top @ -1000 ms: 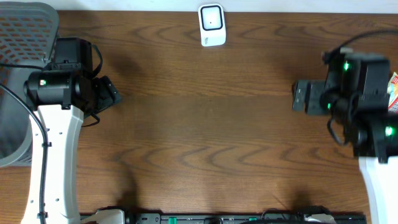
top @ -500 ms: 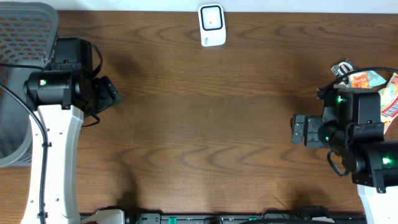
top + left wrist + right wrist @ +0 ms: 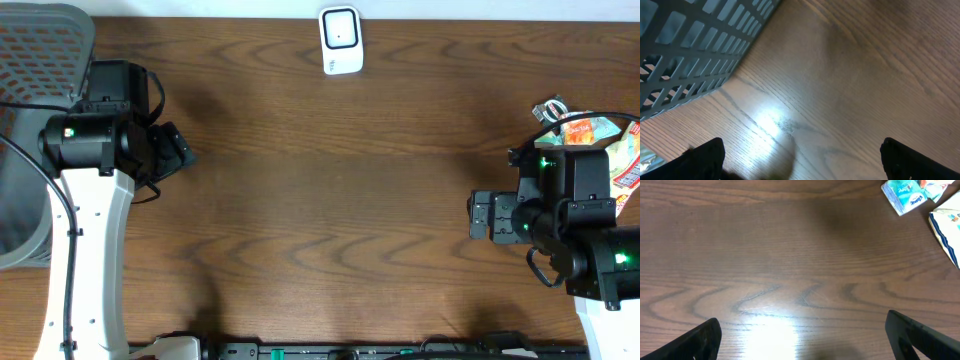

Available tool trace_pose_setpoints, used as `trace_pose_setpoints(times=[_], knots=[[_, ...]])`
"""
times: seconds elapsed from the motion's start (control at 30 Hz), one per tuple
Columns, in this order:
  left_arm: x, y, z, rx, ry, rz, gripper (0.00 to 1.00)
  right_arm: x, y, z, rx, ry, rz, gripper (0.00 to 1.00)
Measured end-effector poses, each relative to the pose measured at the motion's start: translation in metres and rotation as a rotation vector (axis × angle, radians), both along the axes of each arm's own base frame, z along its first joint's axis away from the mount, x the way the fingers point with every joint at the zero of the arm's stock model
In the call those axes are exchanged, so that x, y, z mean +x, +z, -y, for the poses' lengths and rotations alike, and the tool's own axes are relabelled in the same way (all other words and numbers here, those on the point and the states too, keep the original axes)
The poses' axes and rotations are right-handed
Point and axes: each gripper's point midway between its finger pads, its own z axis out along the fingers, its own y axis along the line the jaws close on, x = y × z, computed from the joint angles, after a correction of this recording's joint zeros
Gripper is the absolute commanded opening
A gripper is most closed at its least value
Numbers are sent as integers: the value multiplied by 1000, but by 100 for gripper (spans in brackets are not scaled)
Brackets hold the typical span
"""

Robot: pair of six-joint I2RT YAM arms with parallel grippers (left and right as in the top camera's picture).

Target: Scan the item barcode

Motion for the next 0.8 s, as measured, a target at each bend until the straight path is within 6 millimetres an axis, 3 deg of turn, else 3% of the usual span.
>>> trace_pose_setpoints(times=[0.8], knots=[[0, 0, 0, 0, 0, 0, 98, 2, -2, 7, -39, -21, -6, 99]])
